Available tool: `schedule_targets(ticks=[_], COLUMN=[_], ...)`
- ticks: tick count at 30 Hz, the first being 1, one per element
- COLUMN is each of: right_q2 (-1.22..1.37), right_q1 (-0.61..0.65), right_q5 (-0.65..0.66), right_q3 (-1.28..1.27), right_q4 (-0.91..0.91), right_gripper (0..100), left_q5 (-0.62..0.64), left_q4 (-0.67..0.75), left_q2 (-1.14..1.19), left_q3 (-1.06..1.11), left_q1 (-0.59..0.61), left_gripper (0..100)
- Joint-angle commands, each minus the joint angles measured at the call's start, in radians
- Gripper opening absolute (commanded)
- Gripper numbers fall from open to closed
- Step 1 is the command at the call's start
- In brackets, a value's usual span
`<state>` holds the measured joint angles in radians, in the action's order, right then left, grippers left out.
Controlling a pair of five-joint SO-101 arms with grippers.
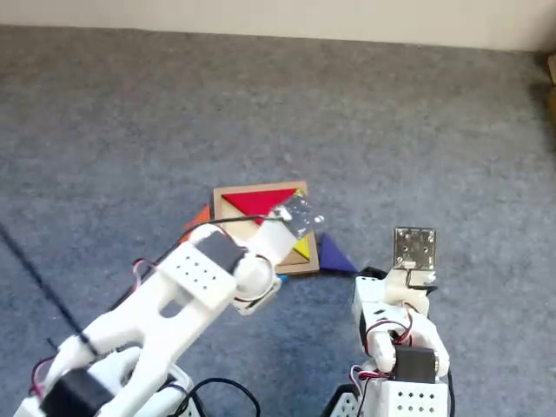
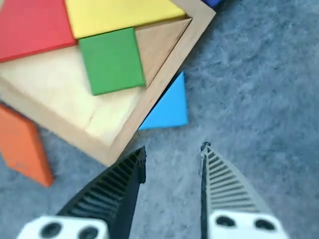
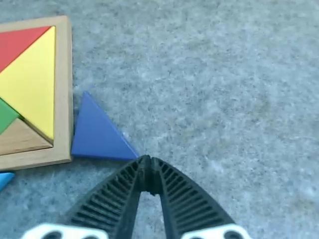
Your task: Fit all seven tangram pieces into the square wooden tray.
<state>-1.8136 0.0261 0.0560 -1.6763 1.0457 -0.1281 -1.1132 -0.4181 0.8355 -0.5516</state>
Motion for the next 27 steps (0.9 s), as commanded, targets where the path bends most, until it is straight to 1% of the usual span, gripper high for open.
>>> schedule_targets(ticks=[1,5,13,18,23,27], right_q2=[-0.001,0.001,0.001,0.001,0.001,-0.002], right_q1=[-0.013,-0.013,-0.013,-0.015,-0.015,-0.050], right_q5=[-0.006,-0.003,-0.002,-0.002,-0.002,-0.002], right_q3=[-0.113,-0.113,-0.113,-0.113,-0.113,-0.113], right_q4=[0.005,0.005,0.005,0.005,0.007,0.007], right_gripper=[0.4,0.4,0.4,0.4,0.4,0.4], left_q5=[0.009,0.008,0.006,-0.060,-0.058,-0.044], left_q4=[0.072,0.120,0.120,0.112,-0.002,-0.041], left_q2=[0.067,0.134,0.320,0.424,0.427,0.427], left_q3=[-0.058,-0.070,-0.157,-0.183,-0.209,-0.200], left_q1=[-0.042,-0.065,-0.061,-0.061,-0.081,-0.117], left_gripper=[19,19,18,18,18,18])
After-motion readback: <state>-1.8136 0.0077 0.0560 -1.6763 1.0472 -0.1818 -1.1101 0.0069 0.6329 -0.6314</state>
